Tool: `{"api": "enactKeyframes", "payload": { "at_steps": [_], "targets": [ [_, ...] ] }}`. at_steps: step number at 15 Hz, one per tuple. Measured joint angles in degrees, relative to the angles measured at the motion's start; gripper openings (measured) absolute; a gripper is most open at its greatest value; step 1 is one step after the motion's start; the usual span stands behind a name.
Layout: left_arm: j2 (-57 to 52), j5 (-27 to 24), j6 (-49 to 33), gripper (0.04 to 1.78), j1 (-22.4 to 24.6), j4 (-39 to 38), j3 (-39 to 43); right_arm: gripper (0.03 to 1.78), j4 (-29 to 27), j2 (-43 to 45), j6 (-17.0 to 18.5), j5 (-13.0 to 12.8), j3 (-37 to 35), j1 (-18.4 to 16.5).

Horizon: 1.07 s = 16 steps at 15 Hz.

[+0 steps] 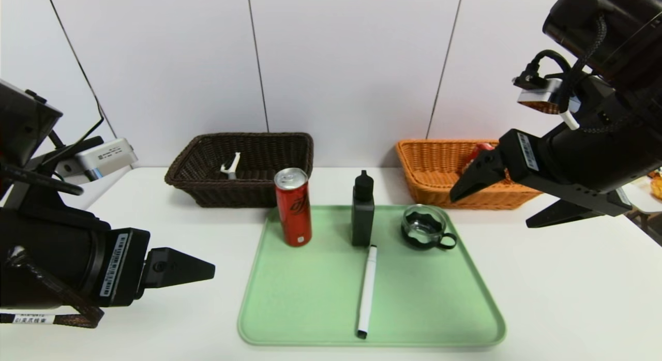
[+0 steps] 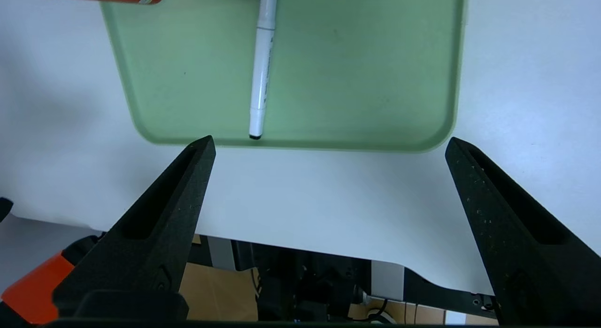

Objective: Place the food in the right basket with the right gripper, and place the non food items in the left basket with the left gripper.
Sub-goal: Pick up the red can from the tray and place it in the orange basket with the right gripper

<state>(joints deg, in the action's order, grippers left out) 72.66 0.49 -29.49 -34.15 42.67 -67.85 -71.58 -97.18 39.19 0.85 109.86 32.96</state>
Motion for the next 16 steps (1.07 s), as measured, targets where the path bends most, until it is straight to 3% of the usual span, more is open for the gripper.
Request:
{"api": "enactKeyframes", "payload": {
  "at_steps": [4, 6, 9, 14, 16],
  "targets": [
    [-0.7, 0.0, -0.2, 1.69, 0.0, 0.0, 1.5, 1.69, 1.5, 0.5, 3.3, -0.4, -0.8, 6.9],
    [-1.3, 0.0, -0.2, 1.69, 0.0, 0.0, 2.0, 1.69, 6.4, 0.5, 4.3, -2.2, -1.7, 11.3],
    [-2.8, 0.0, -0.3, 1.69, 0.0, 0.0, 2.9, 1.69, 17.9, 1.4, 4.5, -6.9, -8.9, 17.4],
    [-5.4, 0.1, -1.8, 1.69, 0.1, 0.0, 5.6, 1.69, 46.7, 2.3, 0.2, -19.6, -29.5, 27.1],
    [-6.4, 0.1, -1.9, 1.69, 0.1, 0.0, 7.0, 1.69, 55.0, 2.0, -0.8, -21.2, -33.3, 30.6]
  ]
}}
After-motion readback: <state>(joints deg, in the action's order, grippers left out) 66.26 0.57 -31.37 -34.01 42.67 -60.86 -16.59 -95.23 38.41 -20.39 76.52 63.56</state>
